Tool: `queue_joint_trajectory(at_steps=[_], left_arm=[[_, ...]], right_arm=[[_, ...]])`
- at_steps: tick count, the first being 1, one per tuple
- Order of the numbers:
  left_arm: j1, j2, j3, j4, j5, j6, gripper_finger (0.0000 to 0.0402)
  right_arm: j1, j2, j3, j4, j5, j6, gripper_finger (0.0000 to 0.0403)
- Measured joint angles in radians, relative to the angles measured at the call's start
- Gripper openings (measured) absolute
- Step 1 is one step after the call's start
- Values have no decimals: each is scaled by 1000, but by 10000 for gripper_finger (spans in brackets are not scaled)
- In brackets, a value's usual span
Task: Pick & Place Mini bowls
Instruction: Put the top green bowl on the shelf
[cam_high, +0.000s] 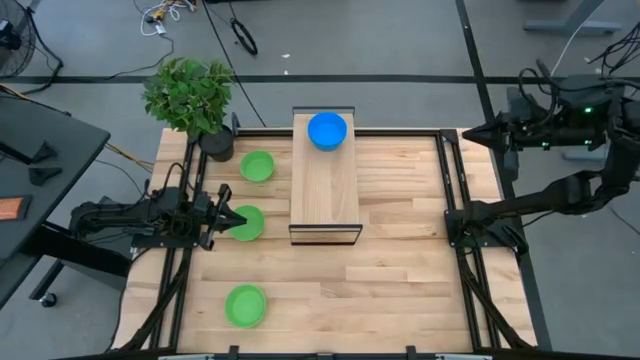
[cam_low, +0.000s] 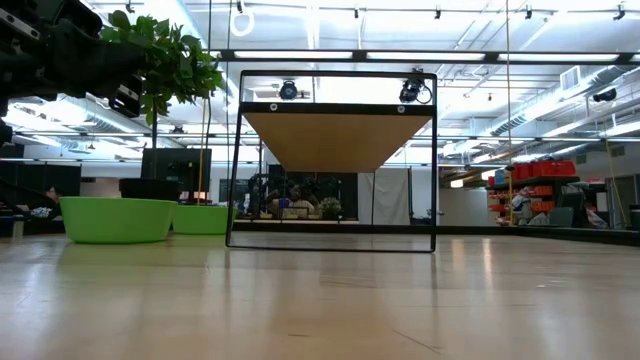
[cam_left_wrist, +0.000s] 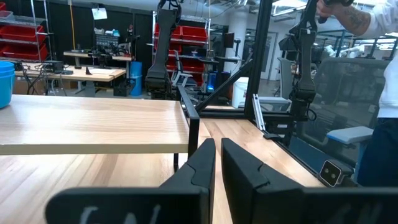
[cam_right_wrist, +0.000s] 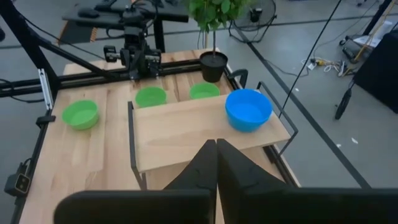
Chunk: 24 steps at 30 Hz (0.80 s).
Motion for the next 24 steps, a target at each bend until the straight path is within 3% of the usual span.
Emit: queue_joint_trajectory(at_steps=[15,24], left_arm=[[0,0,0,0,0,0,30],[0,0,0,0,0,0,30]], right_arm=[[5,-44,0,0,0,0,6],[88,-75,0,-3,0,0,6]])
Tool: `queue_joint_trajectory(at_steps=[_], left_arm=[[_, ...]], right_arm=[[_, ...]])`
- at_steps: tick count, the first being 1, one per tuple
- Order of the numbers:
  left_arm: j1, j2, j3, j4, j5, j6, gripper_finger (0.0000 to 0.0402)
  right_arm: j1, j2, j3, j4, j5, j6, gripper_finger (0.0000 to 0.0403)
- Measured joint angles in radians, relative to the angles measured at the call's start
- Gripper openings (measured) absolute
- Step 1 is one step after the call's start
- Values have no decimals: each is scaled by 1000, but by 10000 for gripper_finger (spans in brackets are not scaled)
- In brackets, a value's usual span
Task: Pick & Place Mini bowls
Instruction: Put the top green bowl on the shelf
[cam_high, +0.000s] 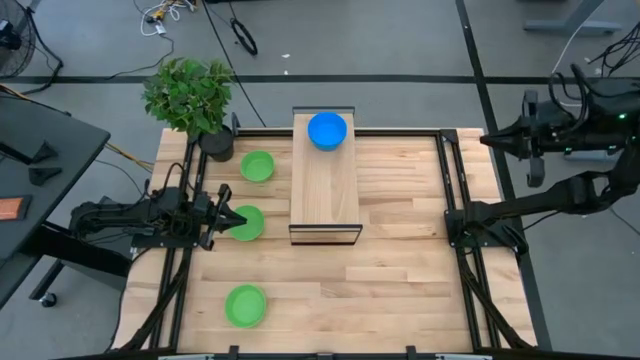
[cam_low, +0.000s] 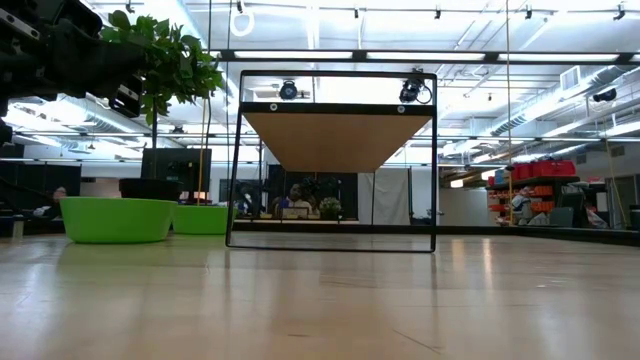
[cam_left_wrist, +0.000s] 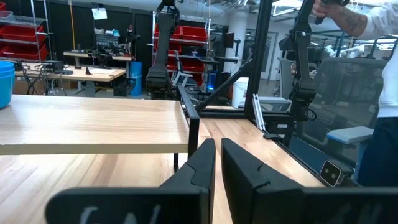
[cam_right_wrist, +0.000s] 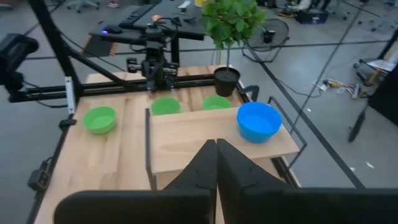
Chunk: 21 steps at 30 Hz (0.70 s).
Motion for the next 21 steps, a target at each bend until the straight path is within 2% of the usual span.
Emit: queue_joint_trajectory(at_steps=[8,12,21], left_arm=[[0,0,0,0,0,0,30],[0,0,0,0,0,0,30],[0,0,0,0,0,0,30]], right_arm=[[71,-22,0,0,10,-10,6],[76,-24,0,-1,59,-11,6],[76,-26,-2,-68,63,-2,6]])
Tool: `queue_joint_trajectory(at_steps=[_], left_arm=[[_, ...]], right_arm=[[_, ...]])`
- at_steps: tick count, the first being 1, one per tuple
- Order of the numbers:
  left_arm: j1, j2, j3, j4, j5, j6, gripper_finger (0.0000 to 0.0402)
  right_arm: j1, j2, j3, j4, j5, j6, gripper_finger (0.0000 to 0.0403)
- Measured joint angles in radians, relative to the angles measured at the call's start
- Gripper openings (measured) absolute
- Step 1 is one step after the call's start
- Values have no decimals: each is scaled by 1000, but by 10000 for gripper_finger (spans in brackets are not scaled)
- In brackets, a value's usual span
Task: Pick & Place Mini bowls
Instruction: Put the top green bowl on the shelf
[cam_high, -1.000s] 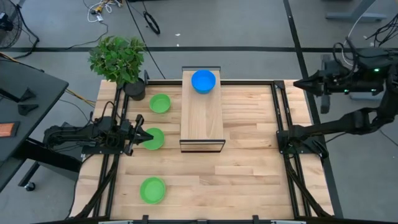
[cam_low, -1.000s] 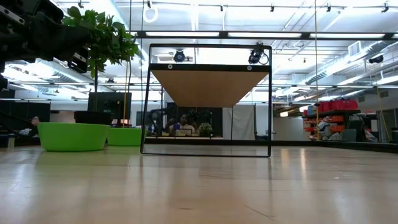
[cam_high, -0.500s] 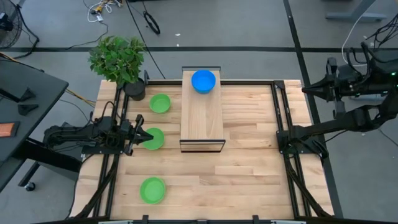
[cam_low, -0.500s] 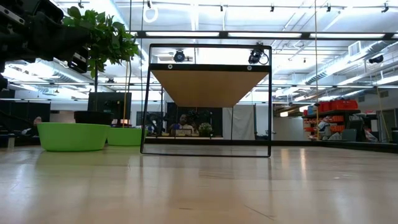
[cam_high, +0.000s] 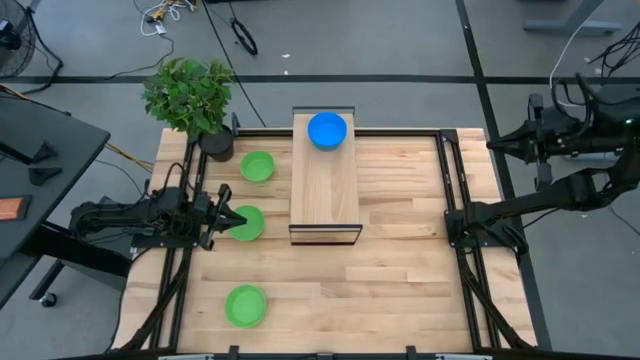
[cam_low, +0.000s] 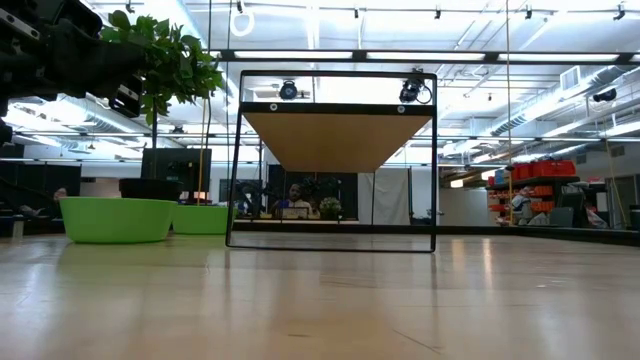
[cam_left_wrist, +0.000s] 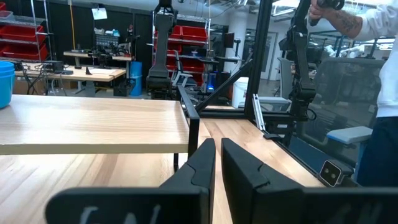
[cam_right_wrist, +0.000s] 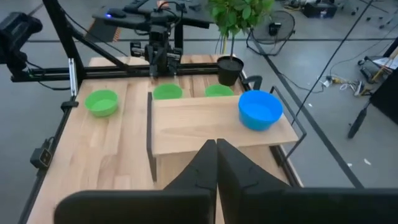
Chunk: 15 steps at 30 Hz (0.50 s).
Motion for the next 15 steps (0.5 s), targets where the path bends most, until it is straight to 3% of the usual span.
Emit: queue_joint_trajectory(at_steps=[15], left_arm=[[0,0,0,0,0,0,30]], right_arm=[[0,-44,-1,0,0,3,6]])
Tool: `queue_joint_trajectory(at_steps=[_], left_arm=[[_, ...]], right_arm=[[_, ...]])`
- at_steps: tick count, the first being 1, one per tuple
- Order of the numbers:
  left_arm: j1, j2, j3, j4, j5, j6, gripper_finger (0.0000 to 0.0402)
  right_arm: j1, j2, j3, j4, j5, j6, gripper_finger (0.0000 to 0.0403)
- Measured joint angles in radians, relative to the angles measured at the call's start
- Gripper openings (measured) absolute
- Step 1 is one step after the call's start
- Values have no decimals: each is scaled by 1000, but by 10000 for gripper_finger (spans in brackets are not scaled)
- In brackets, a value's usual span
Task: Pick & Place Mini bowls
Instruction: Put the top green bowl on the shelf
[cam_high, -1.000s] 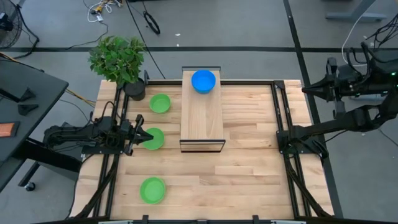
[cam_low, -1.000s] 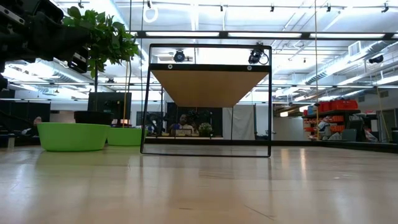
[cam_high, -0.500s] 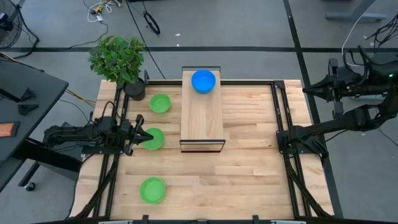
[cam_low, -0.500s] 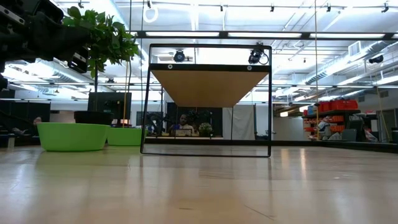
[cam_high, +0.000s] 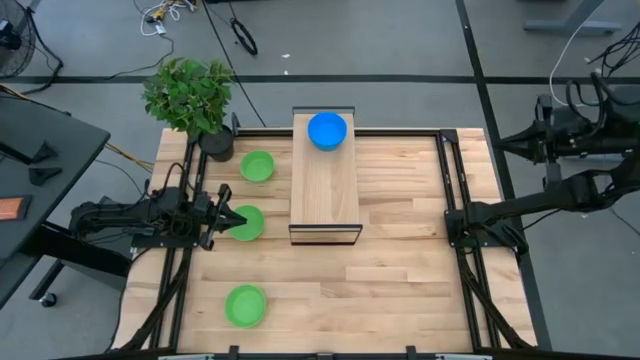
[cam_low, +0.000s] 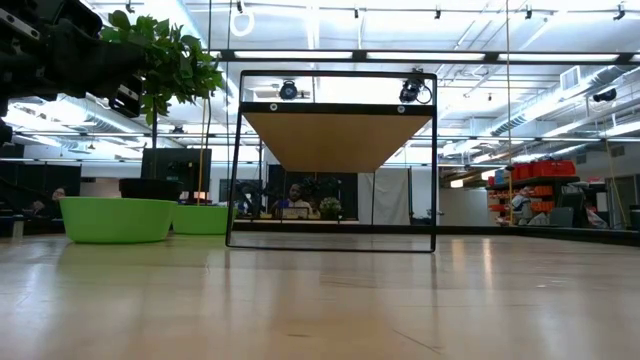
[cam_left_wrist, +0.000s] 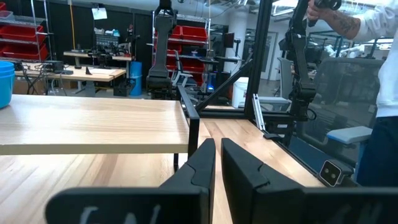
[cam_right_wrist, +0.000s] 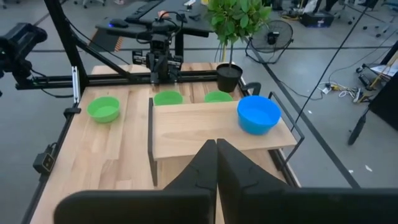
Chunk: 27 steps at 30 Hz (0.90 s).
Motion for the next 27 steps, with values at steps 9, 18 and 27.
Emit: queue_joint_trajectory(at_steps=[9,18,27], left_arm=[[0,0,0,0,0,0,30],[0,0,0,0,0,0,30],[0,0,0,0,0,0,30]], right_arm=[[0,-55,0,0,0,0,6],[0,-77,0,0,-3,0,6],[25,-77,0,0,-1,-1,6]])
